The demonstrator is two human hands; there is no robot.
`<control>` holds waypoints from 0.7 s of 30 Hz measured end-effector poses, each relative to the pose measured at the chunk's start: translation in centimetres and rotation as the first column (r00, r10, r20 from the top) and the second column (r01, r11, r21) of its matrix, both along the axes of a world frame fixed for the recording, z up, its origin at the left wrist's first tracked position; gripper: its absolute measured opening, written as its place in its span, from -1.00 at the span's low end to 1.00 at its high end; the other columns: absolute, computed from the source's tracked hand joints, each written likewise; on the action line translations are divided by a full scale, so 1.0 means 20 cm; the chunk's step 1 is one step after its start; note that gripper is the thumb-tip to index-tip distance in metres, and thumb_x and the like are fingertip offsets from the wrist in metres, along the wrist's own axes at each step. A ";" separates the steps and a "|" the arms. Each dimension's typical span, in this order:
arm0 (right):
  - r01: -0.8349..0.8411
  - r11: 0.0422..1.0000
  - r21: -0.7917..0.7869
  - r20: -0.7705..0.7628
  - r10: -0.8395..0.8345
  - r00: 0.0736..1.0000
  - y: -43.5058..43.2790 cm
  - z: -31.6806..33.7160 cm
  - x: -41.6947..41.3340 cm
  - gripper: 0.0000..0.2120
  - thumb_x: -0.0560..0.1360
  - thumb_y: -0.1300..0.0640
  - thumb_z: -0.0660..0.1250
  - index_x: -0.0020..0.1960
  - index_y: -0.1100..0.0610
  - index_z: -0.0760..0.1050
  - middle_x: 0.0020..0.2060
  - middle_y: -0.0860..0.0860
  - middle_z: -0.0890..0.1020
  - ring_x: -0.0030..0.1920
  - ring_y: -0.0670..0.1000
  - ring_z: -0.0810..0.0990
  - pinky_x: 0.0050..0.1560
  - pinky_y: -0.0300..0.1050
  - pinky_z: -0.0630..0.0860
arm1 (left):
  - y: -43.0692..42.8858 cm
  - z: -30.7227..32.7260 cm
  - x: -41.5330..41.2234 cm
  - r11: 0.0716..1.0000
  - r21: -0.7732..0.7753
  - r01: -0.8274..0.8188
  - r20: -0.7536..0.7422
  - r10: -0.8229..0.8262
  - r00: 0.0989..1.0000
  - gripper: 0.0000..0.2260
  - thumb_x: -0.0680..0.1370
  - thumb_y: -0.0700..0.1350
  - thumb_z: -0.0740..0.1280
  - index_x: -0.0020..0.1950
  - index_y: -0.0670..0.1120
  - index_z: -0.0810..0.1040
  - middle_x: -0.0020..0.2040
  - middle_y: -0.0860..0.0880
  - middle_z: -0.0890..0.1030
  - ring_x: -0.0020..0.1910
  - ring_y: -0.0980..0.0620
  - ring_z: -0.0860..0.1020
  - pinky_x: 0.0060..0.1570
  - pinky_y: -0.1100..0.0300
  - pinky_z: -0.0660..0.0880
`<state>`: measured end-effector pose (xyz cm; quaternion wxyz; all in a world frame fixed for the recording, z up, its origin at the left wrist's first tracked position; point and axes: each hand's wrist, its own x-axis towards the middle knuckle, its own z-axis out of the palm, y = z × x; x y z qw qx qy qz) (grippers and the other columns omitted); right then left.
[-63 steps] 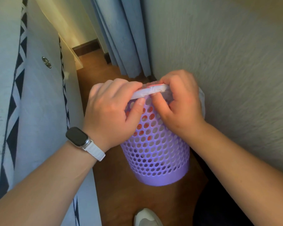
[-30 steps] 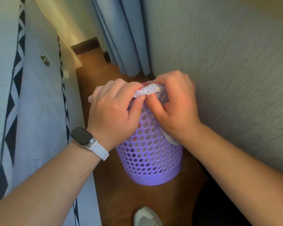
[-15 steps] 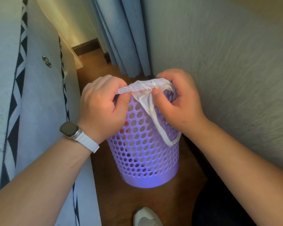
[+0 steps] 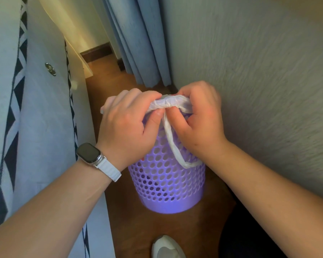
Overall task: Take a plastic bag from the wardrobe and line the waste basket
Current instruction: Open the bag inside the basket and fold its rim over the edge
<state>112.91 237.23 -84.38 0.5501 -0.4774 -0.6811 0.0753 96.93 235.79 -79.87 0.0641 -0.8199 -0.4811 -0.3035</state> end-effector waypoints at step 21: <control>-0.005 1.000 0.019 0.003 0.005 1.000 0.03 -0.01 0.04 -0.78 0.47 0.04 0.31 -0.15 0.21 0.48 -0.23 0.08 0.51 -0.19 0.12 0.47 -0.12 0.09 0.39 | 0.02 0.01 -0.05 0.999 0.000 0.039 0.050 -0.039 0.998 -0.77 0.58 -0.03 0.26 -0.03 -0.16 0.62 -0.21 -0.01 0.53 -0.21 -0.10 0.52 -0.14 -0.10 0.42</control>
